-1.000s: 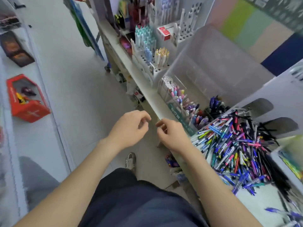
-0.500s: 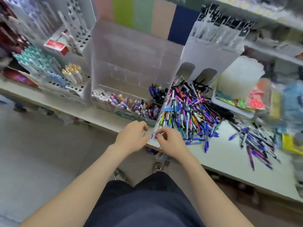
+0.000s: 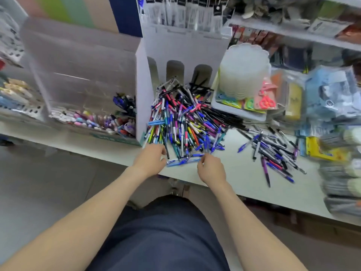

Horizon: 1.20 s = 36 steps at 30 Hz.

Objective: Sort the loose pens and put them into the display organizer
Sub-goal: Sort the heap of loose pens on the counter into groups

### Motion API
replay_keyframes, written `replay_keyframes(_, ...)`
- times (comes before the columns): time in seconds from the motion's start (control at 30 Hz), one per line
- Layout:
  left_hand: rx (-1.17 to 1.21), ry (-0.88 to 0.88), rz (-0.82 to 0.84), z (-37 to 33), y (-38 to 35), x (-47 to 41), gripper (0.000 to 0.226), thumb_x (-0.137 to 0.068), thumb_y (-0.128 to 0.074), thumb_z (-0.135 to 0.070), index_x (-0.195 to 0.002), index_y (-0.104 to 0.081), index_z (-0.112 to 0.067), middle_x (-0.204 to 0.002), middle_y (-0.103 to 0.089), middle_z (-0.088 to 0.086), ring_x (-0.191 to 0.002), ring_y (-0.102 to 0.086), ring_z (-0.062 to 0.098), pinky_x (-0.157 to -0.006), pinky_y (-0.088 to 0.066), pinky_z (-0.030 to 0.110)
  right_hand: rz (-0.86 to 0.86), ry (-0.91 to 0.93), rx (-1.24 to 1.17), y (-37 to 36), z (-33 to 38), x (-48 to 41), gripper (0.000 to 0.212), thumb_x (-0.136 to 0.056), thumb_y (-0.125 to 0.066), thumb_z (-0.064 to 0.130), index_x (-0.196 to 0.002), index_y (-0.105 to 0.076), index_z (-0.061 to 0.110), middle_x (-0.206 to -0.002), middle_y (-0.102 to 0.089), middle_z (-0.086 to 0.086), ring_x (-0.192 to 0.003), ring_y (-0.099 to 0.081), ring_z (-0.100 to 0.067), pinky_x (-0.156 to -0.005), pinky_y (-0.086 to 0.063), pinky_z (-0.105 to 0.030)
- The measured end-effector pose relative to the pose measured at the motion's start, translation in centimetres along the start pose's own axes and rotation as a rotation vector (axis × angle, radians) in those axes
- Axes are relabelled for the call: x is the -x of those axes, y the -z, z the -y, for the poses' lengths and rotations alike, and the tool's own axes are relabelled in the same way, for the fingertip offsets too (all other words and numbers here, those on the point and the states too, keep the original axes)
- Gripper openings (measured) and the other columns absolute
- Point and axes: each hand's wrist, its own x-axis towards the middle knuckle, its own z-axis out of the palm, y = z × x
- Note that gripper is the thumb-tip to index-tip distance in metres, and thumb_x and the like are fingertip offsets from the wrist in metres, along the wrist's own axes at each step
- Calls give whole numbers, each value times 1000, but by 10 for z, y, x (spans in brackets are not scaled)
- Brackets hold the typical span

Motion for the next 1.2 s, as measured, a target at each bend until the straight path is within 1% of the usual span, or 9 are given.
replay_keyframes(0.13, -112, 62, 36, -6, -20, -11, 19, -99, -68, -27, -115, -64, -18, -115, -65, 6, -104, -63, 29, -85, -57, 43, -35, -27, 45, -5, -24, -5, 24, -106, -49, 15, -127, -57, 7, -119, -58, -17, -100, -61, -39, -70, -40, -37)
replay_keyframes(0.23, -270, 99, 71, -9, -32, -15, 15, -98, -64, -11, -112, -61, -14, -111, -67, 11, -100, -67, 34, -81, -58, 46, 18, -36, 73, -12, -30, -4, 26, -106, -50, 15, -131, -51, 8, -125, -50, -17, -101, -61, -41, -71, -41, -39)
replay_keyframes(0.33, -414, 101, 110, -11, -42, -15, 26, -94, -58, 5, -115, -59, -11, -108, -66, 12, -101, -69, 37, -77, -55, 45, 35, 6, 86, -16, -29, 0, 29, -104, -52, 15, -133, -50, 10, -128, -45, -17, -102, -57, -39, -73, -47, -41)
replay_keyframes(0.53, -489, 30, 151, 0, -51, -22, 29, -92, -59, 4, -117, -61, -12, -105, -68, 9, -98, -71, 33, -71, -53, 42, 9, 3, 90, -20, -23, 6, 24, -102, -53, 18, -125, -58, 12, -125, -50, -13, -107, -53, -34, -81, -48, -42)
replay_keyframes(0.67, -398, -17, 146, -2, -45, -27, 6, -98, -57, -11, -104, -55, -13, -90, -56, 4, -80, -63, 30, -63, -44, 37, -35, -65, -52, -25, -19, 10, 23, -101, -54, 16, -123, -62, 11, -117, -58, -11, -101, -58, -31, -77, -49, -39)
replay_keyframes(0.77, -243, -38, 170, -4, -45, -32, 5, -95, -54, -11, -99, -53, -14, -88, -58, 5, -77, -60, 29, -63, -49, 38, -28, -276, -335, -30, -11, 11, 20, -100, -55, 14, -119, -61, 12, -107, -68, -11, -89, -62, -25, -65, -44, -32)
replay_keyframes(0.97, -185, -81, 124, -19, -68, -40, 7, -100, -58, -13, -95, -53, -12, -88, -61, 9, -74, -56, 30, -58, -39, 36, 101, -463, -631, -50, -5, 11, 37, -93, -61, 21, -129, -65, 17, -107, -76, -10, -100, -72, -23, -82, -51, -29)
replay_keyframes(1.1, 2, -10, 163, -36, -82, -46, 19, -97, -74, -28, -98, -60, -15, -95, -65, 7, -88, -64, 30, -69, -52, 39, 122, -478, -773, -58, -2, 9, 45, -95, -58, 15, -140, -57, 20, -106, -75, -8, -95, -75, -20, -86, -62, -38)
replay_keyframes(1.2, 155, -23, 230, -46, -87, -52, 16, -96, -72, -18, -111, -73, -12, -102, -74, 12, -98, -71, 33, -85, -61, 45, 74, -485, -776, -57, -4, 3, 59, -93, -51, 14, -152, -49, 19, -113, -72, -7, -103, -72, -25, -98, -60, -52)
